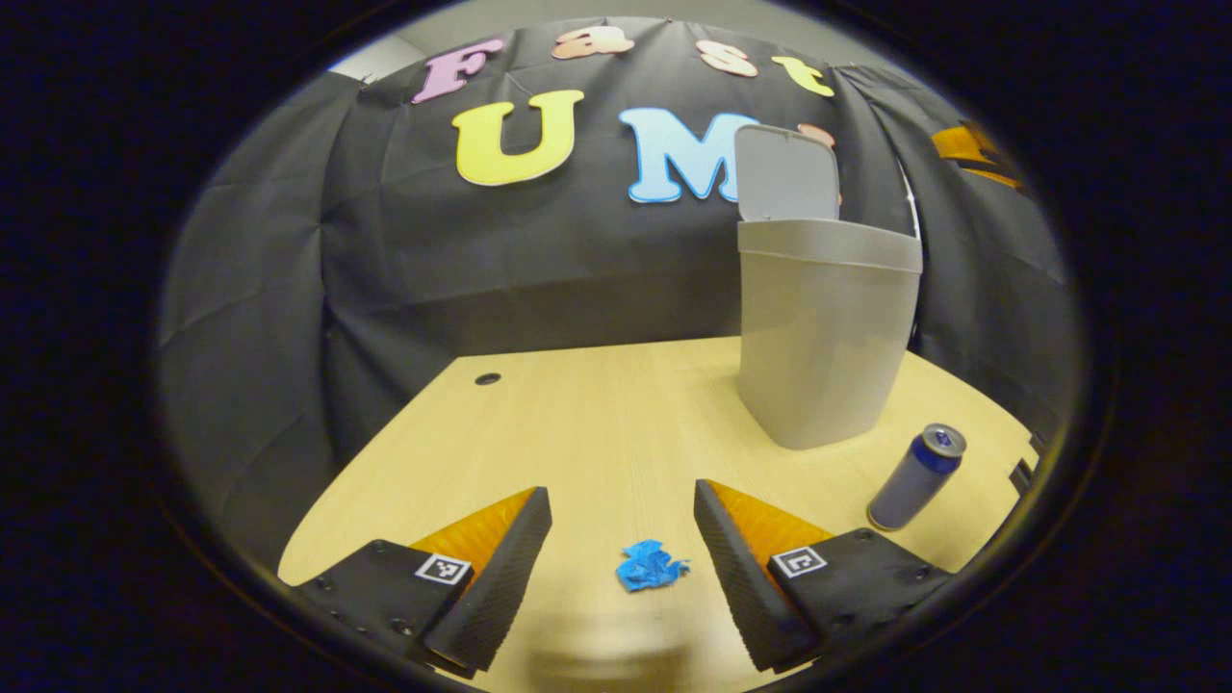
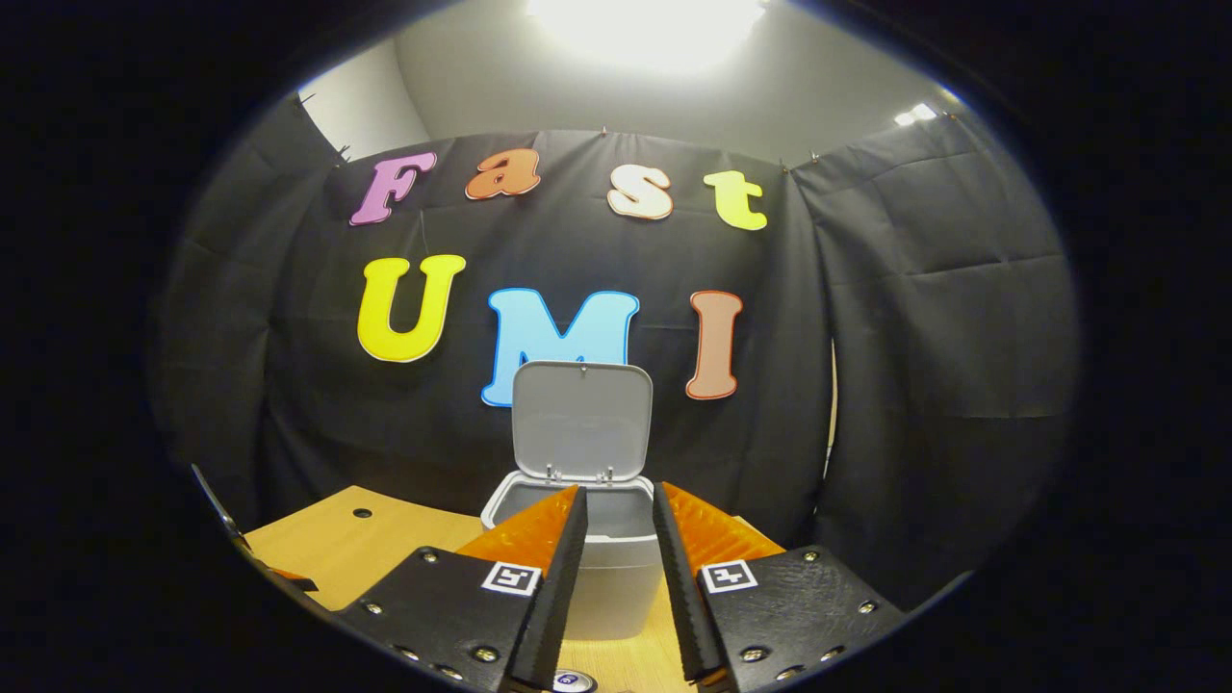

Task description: Press the lid of the desktop garbage bin to open it, pick up the crumpled paper on the desktop and throw it into the bin, then pick up the pop can on the desktop and drop it into the bin, and finally close the garbage bin lid.

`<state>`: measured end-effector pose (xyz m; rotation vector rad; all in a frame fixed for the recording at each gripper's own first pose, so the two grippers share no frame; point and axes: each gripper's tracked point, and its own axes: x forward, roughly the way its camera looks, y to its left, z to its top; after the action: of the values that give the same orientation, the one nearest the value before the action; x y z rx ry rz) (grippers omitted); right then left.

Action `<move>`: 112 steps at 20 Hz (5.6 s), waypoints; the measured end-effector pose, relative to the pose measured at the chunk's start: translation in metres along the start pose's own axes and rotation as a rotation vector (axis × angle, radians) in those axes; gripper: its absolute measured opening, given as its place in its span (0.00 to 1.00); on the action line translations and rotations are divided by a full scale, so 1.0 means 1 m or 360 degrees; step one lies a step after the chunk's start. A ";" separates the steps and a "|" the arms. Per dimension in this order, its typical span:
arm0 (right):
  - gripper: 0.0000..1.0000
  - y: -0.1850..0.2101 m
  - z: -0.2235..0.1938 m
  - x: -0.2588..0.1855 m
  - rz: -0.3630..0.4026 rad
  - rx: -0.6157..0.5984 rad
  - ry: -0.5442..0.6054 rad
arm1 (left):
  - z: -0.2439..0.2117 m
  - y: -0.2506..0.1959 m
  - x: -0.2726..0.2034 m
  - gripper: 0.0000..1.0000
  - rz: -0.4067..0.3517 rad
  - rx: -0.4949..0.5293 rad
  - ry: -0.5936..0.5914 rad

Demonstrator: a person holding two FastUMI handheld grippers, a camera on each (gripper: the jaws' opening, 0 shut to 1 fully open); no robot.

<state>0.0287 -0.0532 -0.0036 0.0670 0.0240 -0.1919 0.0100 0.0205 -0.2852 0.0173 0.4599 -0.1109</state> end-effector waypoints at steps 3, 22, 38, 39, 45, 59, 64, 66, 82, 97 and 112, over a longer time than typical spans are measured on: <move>0.88 0.004 -0.008 -0.013 -0.0044 0.0016 0.0067 | -0.020 -0.002 0.016 0.98 -0.0054 -0.0014 0.0080; 0.93 0.005 -0.039 -0.056 -0.0046 0.0007 0.0244 | -0.105 -0.009 0.065 0.75 -0.0083 0.0050 0.0372; 0.93 -0.042 -0.048 -0.050 -0.0051 0.0065 0.0209 | -0.066 -0.045 0.046 0.19 -0.0128 0.0177 0.0312; 0.93 -0.045 -0.048 -0.050 -0.0053 0.0066 0.0198 | -0.055 -0.048 0.043 0.17 -0.0135 0.0173 0.0290; 0.93 -0.061 -0.042 -0.051 -0.0051 0.0012 0.0125 | 0.042 -0.075 0.029 0.17 -0.0188 0.0051 0.0059; 0.93 -0.076 -0.048 -0.037 -0.0008 -0.0054 0.0109 | 0.251 -0.164 0.042 0.19 -0.0441 -0.0024 -0.0437; 0.93 -0.093 -0.057 -0.030 -0.0097 -0.0036 0.0130 | 0.292 -0.182 0.067 0.19 -0.0505 -0.0179 -0.0492; 0.93 -0.097 -0.063 -0.029 -0.0125 -0.0021 0.0154 | 0.302 -0.189 0.081 0.19 -0.0514 -0.0171 -0.0504; 0.93 -0.102 -0.094 -0.038 -0.0259 -0.0032 0.0306 | 0.304 -0.239 0.150 0.41 -0.0623 -0.0021 -0.0431; 0.93 -0.054 -0.102 -0.026 -0.0012 -0.0036 0.0307 | 0.302 -0.217 0.133 0.95 -0.0577 -0.0053 -0.0471; 0.93 0.034 -0.199 -0.038 0.0520 -0.0029 0.0684 | 0.255 -0.114 0.037 0.95 -0.0194 -0.0047 -0.0556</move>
<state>-0.0056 0.0012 -0.1991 0.0916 0.4403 0.1523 0.1432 -0.1074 -0.0724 -0.0584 0.1129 -0.2226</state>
